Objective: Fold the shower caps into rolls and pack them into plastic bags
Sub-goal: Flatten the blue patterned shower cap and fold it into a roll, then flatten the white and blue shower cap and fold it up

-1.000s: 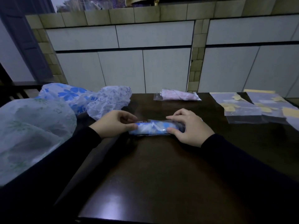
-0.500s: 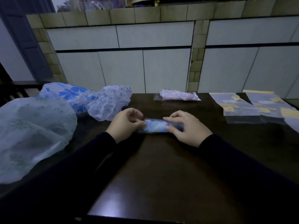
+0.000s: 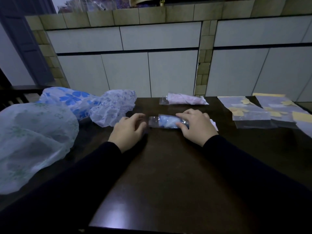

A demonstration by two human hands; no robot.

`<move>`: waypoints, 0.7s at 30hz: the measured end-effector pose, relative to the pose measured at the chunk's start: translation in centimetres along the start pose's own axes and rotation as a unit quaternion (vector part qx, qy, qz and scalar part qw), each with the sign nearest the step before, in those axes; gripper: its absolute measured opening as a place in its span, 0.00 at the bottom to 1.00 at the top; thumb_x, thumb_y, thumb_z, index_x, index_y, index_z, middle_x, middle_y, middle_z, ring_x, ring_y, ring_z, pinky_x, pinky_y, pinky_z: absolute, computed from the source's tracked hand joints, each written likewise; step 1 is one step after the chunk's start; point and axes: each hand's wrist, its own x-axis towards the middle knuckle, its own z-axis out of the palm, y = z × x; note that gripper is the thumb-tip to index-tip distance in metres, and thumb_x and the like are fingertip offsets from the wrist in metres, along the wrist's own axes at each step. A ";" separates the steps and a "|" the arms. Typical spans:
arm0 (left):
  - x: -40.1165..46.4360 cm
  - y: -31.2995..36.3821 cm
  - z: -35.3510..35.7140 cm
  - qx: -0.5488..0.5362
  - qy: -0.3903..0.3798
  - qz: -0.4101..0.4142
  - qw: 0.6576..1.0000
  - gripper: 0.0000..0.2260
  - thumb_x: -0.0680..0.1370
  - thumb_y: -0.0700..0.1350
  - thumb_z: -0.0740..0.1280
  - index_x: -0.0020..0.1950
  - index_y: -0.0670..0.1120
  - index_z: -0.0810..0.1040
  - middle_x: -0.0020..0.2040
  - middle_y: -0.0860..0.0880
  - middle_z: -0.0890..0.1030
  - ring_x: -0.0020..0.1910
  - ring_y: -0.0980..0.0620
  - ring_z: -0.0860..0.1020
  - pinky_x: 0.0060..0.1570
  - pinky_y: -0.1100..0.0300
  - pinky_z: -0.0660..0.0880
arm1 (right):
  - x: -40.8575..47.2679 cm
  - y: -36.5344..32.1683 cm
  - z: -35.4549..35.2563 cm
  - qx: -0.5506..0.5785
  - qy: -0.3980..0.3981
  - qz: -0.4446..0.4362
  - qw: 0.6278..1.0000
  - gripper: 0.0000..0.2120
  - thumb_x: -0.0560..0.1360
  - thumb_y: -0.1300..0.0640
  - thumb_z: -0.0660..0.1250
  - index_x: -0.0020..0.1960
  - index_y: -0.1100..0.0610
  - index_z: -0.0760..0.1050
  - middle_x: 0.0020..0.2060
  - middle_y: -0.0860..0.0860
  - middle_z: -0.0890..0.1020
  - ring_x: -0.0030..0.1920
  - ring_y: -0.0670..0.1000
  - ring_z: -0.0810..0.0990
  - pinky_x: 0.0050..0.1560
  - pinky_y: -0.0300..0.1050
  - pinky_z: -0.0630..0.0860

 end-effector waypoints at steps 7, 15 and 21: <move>-0.2 -0.5 0.7 0.170 -0.022 -0.016 0.985 0.21 0.79 0.60 0.57 0.71 0.56 0.68 0.73 0.52 0.67 0.69 0.48 0.67 0.66 0.51 0.63 | 3.2 1.6 0.6 -0.061 0.025 0.067 0.996 0.18 0.79 0.51 0.60 0.68 0.50 0.71 0.62 0.52 0.77 0.63 0.54 0.72 0.64 0.54 0.64; 0.0 -0.8 0.9 0.196 -0.022 -0.005 0.980 0.21 0.80 0.61 0.55 0.71 0.57 0.69 0.74 0.54 0.66 0.70 0.49 0.66 0.65 0.51 0.63 | 5.4 3.2 1.4 -0.073 0.010 0.094 0.993 0.16 0.79 0.55 0.58 0.65 0.52 0.73 0.60 0.54 0.76 0.60 0.56 0.72 0.62 0.56 0.66; -0.1 -0.8 1.0 0.189 -0.010 -0.001 0.982 0.20 0.80 0.60 0.56 0.70 0.57 0.70 0.73 0.54 0.67 0.69 0.49 0.66 0.65 0.52 0.62 | 4.8 2.2 1.4 -0.053 0.048 0.044 0.996 0.18 0.79 0.56 0.58 0.67 0.52 0.71 0.66 0.53 0.72 0.66 0.56 0.68 0.66 0.57 0.62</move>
